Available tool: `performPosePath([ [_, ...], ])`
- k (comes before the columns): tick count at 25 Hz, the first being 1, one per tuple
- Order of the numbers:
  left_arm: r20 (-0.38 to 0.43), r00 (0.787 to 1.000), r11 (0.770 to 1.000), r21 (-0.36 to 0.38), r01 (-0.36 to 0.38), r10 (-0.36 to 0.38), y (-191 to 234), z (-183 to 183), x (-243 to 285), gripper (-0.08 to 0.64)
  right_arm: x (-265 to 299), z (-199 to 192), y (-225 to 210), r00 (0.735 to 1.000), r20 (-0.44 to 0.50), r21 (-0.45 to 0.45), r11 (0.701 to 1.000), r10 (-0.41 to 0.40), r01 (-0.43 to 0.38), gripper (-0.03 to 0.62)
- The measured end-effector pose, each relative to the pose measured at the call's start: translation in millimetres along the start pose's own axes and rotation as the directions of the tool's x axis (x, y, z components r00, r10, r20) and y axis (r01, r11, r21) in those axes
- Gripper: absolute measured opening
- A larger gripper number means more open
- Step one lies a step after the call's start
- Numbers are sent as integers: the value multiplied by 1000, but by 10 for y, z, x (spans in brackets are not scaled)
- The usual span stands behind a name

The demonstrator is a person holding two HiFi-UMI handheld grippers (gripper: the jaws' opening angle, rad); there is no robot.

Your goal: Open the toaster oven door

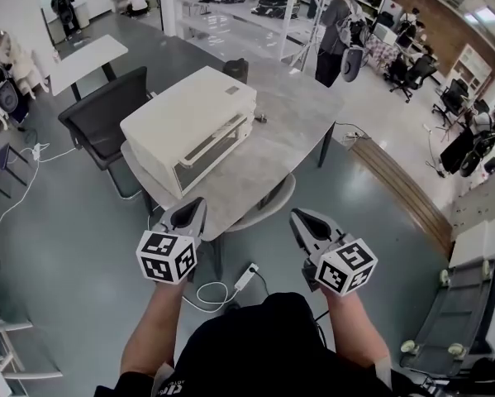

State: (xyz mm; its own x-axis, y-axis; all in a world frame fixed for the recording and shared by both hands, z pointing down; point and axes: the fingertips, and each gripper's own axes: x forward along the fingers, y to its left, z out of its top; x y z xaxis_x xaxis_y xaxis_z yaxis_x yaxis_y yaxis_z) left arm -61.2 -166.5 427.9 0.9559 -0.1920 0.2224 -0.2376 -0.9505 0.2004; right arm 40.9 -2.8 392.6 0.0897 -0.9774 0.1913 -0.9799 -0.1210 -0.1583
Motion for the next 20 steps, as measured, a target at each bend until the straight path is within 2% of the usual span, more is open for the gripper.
performPosePath([
  [6,-21,1000,1000,2,-4,4,101,-7,167,8,216,-45,-100,1000,-2,31,999,25,-25,-6],
  [11,-40,998,999,-1,-41,41,200,12,372,8,327,-69,-281,999,-7,70,996,47,-46,-6],
  [17,-44,992,993,-1,-119,119,197,87,725,8,504,-83,-850,996,-20,99,991,91,-89,-6],
  [20,-71,984,987,-6,-162,162,188,54,924,8,682,-61,-1105,989,-34,111,984,141,-137,-6],
])
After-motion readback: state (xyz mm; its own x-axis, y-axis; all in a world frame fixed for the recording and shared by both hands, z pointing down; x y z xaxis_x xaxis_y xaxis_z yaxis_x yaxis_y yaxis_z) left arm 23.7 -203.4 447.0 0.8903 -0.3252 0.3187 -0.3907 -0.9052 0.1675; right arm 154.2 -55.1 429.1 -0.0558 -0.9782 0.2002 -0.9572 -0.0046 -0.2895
